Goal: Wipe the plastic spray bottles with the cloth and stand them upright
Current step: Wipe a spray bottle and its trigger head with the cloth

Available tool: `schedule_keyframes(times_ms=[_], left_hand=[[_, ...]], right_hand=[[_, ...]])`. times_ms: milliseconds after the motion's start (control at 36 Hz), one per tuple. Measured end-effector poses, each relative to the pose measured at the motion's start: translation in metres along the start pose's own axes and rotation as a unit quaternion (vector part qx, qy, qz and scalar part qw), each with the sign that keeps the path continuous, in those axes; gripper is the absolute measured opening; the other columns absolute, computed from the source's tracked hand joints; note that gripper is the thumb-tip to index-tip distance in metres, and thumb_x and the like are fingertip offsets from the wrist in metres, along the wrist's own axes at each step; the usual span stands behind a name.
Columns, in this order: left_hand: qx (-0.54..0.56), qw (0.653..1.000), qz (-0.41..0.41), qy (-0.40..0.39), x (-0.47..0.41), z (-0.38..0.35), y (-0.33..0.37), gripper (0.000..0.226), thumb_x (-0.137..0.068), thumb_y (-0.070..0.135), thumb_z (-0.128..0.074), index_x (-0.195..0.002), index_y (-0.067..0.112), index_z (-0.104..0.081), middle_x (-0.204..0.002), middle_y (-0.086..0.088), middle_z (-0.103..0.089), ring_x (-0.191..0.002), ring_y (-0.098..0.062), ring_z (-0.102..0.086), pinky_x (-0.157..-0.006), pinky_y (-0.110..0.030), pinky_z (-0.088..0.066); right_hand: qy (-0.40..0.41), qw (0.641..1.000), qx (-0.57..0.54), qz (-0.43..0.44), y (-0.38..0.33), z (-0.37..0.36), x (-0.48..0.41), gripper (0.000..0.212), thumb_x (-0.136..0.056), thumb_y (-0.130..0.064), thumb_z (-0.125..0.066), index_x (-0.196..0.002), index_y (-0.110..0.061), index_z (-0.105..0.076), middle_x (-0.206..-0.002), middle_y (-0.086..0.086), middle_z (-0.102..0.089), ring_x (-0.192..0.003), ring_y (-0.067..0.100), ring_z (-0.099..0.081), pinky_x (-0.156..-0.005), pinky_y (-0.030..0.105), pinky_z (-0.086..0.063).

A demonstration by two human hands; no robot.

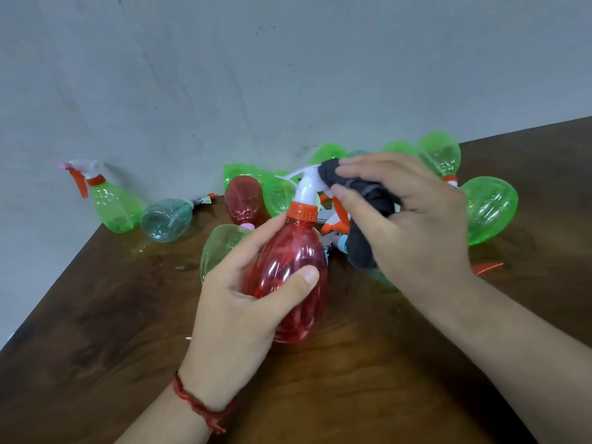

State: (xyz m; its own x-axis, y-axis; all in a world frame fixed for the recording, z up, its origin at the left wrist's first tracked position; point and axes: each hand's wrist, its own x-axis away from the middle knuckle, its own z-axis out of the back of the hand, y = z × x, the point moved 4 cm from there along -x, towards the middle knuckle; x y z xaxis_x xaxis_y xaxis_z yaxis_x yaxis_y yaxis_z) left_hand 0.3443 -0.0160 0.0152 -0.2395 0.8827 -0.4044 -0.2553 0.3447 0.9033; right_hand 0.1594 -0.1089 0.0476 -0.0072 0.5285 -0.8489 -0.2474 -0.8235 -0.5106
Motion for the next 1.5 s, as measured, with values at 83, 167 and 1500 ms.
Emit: schedule_keyframes(times_ms=[83,167,1500], left_hand=[[-0.016,1.0,0.002,0.001,0.0,0.0,-0.001,0.065,-0.078,0.023,-0.089,-0.138,0.038,-0.07,-0.131,0.014,-0.075,-0.123,-0.01,-0.071,-0.103,-0.023,-0.056],[-0.027,1.0,0.006,0.001,0.0,0.002,0.0,0.066,-0.077,0.024,-0.095,-0.137,0.037,-0.071,-0.129,0.015,-0.075,-0.123,-0.008,-0.071,-0.099,-0.019,-0.056],[0.181,0.98,0.052,0.066,-0.012,0.023,-0.007,0.057,-0.093,0.025,-0.071,-0.149,0.021,-0.061,-0.146,-0.008,-0.065,-0.133,-0.035,-0.065,-0.105,-0.065,-0.054]], right_hand=[[-0.029,0.999,-0.004,0.028,-0.009,-0.013,0.005,0.015,-0.092,-0.016,-0.084,-0.107,-0.015,-0.083,-0.112,-0.005,-0.078,-0.108,0.015,-0.072,-0.094,0.036,-0.057],[-0.075,0.995,-0.031,0.049,-0.016,-0.019,0.007,0.015,-0.092,-0.012,-0.084,-0.107,-0.013,-0.084,-0.11,-0.004,-0.079,-0.107,0.014,-0.071,-0.094,0.033,-0.056],[-0.205,0.906,-0.258,-0.266,0.024,-0.028,0.019,0.028,-0.088,0.005,-0.077,-0.095,-0.022,-0.082,-0.096,0.002,-0.08,-0.089,0.015,-0.075,-0.084,0.037,-0.059]])
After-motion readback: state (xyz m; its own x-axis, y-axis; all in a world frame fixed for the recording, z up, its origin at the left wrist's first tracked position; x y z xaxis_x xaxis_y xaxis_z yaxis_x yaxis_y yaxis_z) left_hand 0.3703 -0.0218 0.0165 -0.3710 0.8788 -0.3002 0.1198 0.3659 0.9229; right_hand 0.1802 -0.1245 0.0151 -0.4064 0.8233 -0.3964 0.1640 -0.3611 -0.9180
